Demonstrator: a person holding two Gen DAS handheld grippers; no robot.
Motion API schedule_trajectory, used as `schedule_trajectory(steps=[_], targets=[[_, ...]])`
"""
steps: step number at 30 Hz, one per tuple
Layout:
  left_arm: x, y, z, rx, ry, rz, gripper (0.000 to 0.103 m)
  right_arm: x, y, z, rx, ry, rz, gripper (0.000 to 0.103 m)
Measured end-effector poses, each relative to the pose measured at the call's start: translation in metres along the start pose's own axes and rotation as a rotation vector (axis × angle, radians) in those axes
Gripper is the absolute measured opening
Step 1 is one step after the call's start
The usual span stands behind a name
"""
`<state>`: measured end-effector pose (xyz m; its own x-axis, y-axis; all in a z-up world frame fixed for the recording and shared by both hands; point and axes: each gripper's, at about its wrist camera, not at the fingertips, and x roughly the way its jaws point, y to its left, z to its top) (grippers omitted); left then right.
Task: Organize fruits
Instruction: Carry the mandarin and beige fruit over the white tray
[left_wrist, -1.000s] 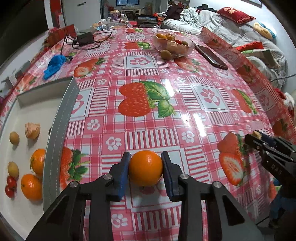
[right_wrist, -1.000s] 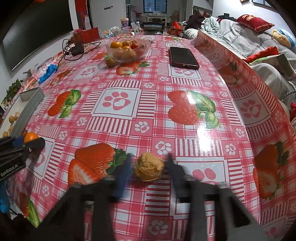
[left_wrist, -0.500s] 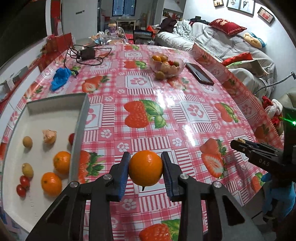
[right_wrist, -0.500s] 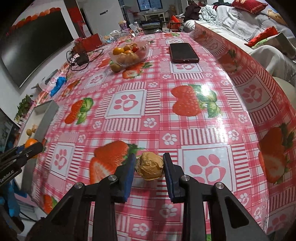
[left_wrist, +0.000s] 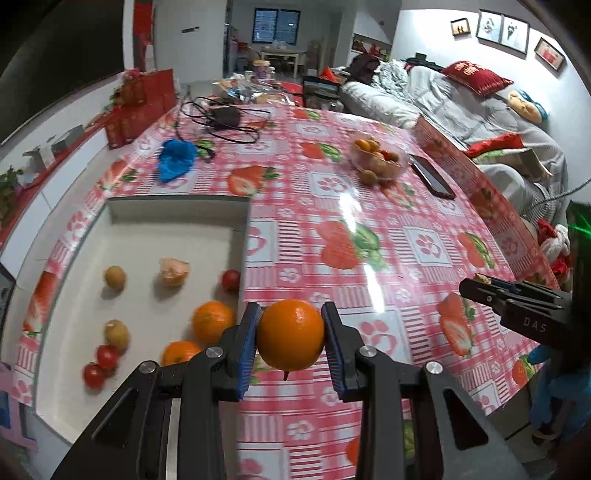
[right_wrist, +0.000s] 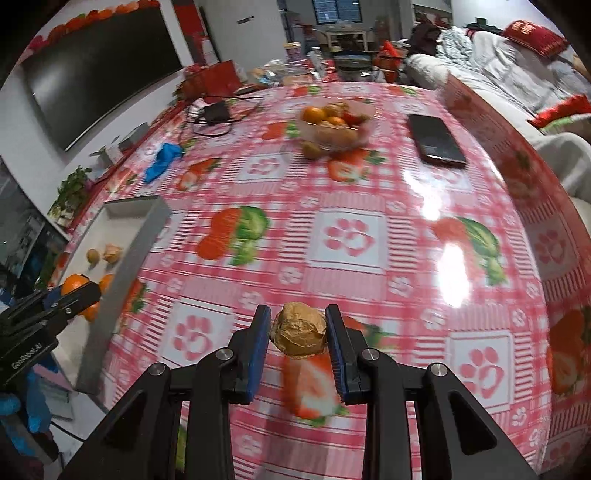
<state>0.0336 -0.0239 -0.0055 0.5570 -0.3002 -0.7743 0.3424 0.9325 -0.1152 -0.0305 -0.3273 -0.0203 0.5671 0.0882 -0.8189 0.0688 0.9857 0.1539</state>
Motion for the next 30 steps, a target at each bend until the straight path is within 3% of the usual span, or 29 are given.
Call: schedule_trajectory(steps=[15,30], targets=[[-0.023,0.067,0.001,-0.08,-0.044,0.069,0.037,0.012,0.101,0.027,-0.146,0.014,0.096,0.032],[-0.025,0.13,-0.001,-0.146,-0.024,0.144,0.037,0.04,0.177,0.048,-0.248,0.074,0.185,0.032]])
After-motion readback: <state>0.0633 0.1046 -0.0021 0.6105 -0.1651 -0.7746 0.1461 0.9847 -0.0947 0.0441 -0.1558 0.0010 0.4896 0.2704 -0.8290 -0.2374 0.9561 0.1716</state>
